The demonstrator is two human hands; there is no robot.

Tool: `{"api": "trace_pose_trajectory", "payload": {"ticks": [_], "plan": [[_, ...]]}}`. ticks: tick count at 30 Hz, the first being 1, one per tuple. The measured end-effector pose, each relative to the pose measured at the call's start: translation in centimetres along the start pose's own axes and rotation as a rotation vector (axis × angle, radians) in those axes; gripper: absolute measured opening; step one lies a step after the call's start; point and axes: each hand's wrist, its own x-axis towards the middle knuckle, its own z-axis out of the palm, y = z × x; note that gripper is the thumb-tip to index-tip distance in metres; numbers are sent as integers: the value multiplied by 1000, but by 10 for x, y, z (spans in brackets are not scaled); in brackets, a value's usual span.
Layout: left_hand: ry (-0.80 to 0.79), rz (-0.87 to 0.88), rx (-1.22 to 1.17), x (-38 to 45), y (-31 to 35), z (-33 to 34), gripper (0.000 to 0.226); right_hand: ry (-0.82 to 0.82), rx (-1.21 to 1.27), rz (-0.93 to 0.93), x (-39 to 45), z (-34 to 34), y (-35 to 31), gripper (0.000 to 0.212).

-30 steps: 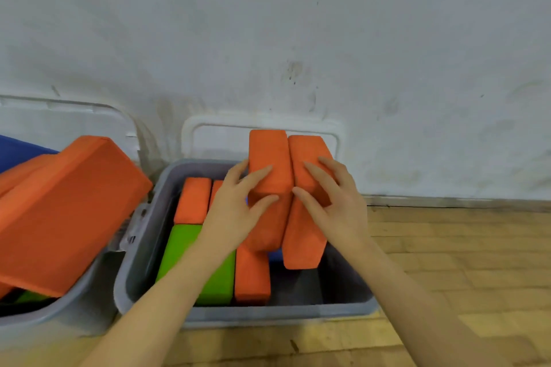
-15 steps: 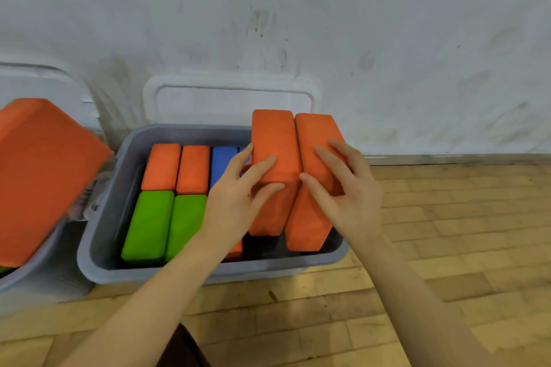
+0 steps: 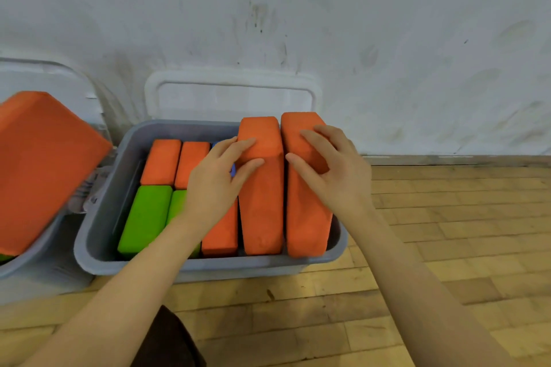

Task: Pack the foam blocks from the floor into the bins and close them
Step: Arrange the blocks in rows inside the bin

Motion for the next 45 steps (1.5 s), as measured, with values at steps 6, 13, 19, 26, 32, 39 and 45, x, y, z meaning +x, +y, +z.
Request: {"api": "trace_pose_trajectory", "payload": {"ticks": [6,13,19,26,32,39,45], "plan": [[29,-3,21,5,3,8,55,48,83,53,-6,23,6,50],[-81,-4,50,-47,-20,20,66,-35,103,63,-50,38,19,55],[-106,16,55,-72,-24,30,48,-70,197,138,-74,42,26,59],[-335,-64,72,-89,-42,43,47,-348,98,231,-113,60,41,71],[-330,42,369,-73,-50,53,41,-370,-77,115,-107,68,51,58],[-214,-184,434,-35,-53,81,40,-213,-164,121,-61,91,54,46],[-494,-289,455,-7,-62,112,51,-580,-159,180,-39,126,78,49]]}}
